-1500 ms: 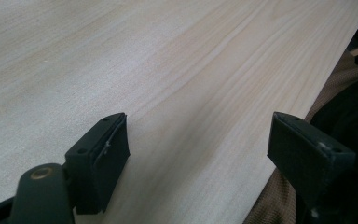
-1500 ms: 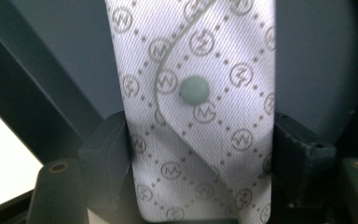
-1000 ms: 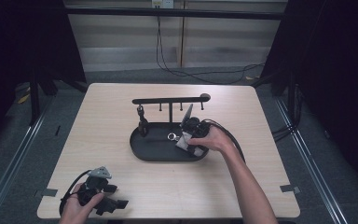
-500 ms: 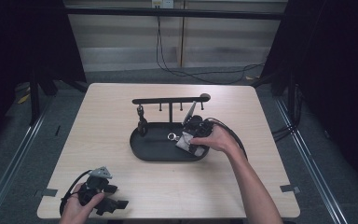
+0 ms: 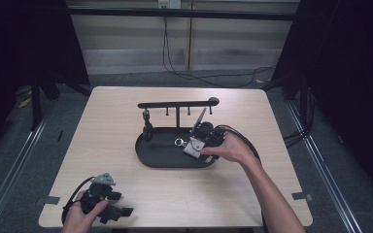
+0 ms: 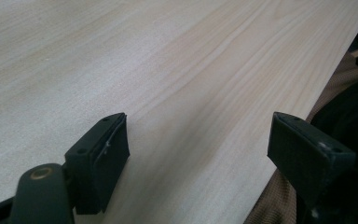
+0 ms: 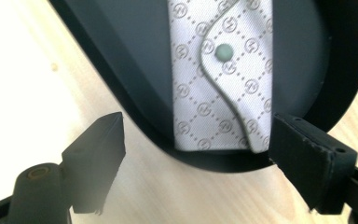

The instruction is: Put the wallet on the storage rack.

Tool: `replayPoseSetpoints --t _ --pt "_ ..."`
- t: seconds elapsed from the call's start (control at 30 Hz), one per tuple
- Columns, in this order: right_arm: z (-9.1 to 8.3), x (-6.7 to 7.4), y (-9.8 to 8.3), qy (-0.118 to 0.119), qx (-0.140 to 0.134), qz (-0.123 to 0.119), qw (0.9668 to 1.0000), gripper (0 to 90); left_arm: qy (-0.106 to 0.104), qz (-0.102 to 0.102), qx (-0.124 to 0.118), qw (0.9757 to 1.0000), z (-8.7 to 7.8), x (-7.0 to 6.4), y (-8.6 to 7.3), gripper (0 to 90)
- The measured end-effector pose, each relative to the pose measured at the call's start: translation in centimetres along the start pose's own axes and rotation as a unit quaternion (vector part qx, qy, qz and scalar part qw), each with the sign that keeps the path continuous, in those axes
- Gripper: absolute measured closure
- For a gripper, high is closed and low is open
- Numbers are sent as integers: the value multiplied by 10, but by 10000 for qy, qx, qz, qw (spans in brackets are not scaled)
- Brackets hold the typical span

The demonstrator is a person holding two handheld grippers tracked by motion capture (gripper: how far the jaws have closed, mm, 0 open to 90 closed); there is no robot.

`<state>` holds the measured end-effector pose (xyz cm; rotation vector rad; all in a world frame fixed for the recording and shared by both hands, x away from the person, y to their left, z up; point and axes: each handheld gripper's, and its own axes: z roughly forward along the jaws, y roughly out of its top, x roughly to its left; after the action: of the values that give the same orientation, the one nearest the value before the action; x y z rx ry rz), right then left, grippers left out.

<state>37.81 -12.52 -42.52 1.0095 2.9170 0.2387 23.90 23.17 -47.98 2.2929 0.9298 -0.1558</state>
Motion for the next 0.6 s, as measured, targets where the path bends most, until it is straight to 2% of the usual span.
replayPoseSetpoints --t 0.07,0.1,0.33,0.5,0.57,0.6 --pt "0 2 -4 -70 67 -30 9999 188 6 -1 -3 10000 0 0 0 202" --pt "0 4 -9 -76 115 49 9999 194 13 3 -19 10000 0 0 0 202" --pt "-1 7 -26 -38 60 30 10000 194 7 -50 -115 9999 -3 0 0 200" --pt "-4 9 -47 32 -134 199 9997 195 2 -58 -161 9999 -3 0 0 199" --pt "-3 10 -51 46 -107 255 9996 197 4 -52 -160 9999 -3 0 0 200" --pt "-1 11 -60 9 -152 326 9994 205 22 -36 -165 9999 -4 0 0 200"
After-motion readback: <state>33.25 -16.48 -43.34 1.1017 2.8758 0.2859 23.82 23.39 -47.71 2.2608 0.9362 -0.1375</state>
